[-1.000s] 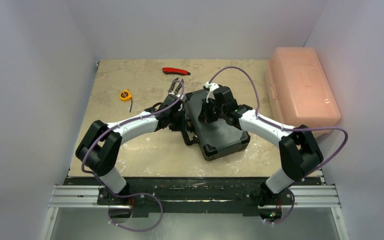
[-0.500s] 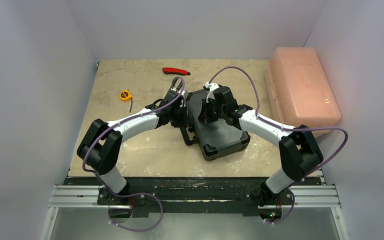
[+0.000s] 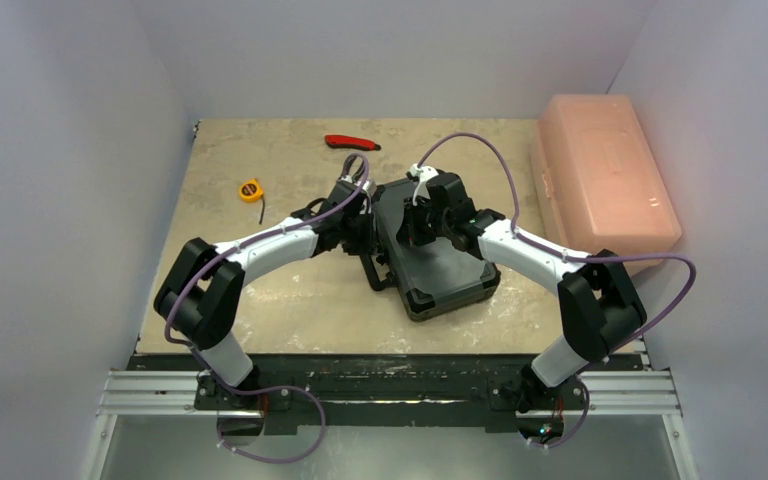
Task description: Pack up texas hold em set
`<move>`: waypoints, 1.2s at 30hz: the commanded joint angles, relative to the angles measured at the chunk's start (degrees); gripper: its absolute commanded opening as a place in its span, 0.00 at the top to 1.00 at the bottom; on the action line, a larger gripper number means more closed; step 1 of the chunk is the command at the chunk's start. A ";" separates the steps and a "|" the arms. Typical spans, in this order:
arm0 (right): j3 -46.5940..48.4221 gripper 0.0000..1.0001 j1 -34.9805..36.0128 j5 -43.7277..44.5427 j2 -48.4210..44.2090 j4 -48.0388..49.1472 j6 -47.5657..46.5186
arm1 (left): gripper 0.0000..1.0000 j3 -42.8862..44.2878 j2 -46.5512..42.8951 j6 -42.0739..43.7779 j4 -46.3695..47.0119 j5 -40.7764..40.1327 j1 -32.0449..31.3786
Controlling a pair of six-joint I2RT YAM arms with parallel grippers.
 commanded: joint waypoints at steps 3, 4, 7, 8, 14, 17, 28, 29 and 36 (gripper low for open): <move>-1.99 1.00 0.34 0.87 0.97 -6.46 -0.58 | 0.80 -2.12 1.48 -0.43 0.07 -4.07 -0.29; -2.00 1.00 0.24 0.86 0.93 -6.45 -0.61 | 0.81 -2.17 1.59 -0.45 -0.03 -4.30 -0.31; -2.00 1.00 0.27 0.85 0.87 -6.58 -0.53 | 0.85 -2.65 1.58 -0.68 -0.57 -5.01 -0.30; -2.00 1.00 0.32 0.85 0.78 -6.57 -0.53 | 0.85 -3.11 1.42 -0.85 -0.41 -5.22 -0.24; -1.91 1.00 0.36 0.70 0.91 -6.54 -0.43 | 0.86 -4.84 1.54 -1.31 0.34 -5.66 -0.29; -1.91 1.00 0.36 0.68 0.83 -6.58 -0.43 | 0.87 -5.05 1.79 -1.74 0.14 -6.35 -0.28; -1.85 1.00 0.44 0.60 0.91 -6.78 -0.44 | 0.78 -9.75 -4.68 -3.70 2.49 -9.34 -0.24; -1.82 1.00 0.41 0.59 0.92 -6.75 -0.36 | 0.76 -9.77 -5.13 -3.55 2.62 -9.24 -0.19; -1.91 1.00 0.62 0.68 0.75 -6.83 -0.33 | 0.75 -9.33 -6.25 -2.89 3.09 -8.43 -0.29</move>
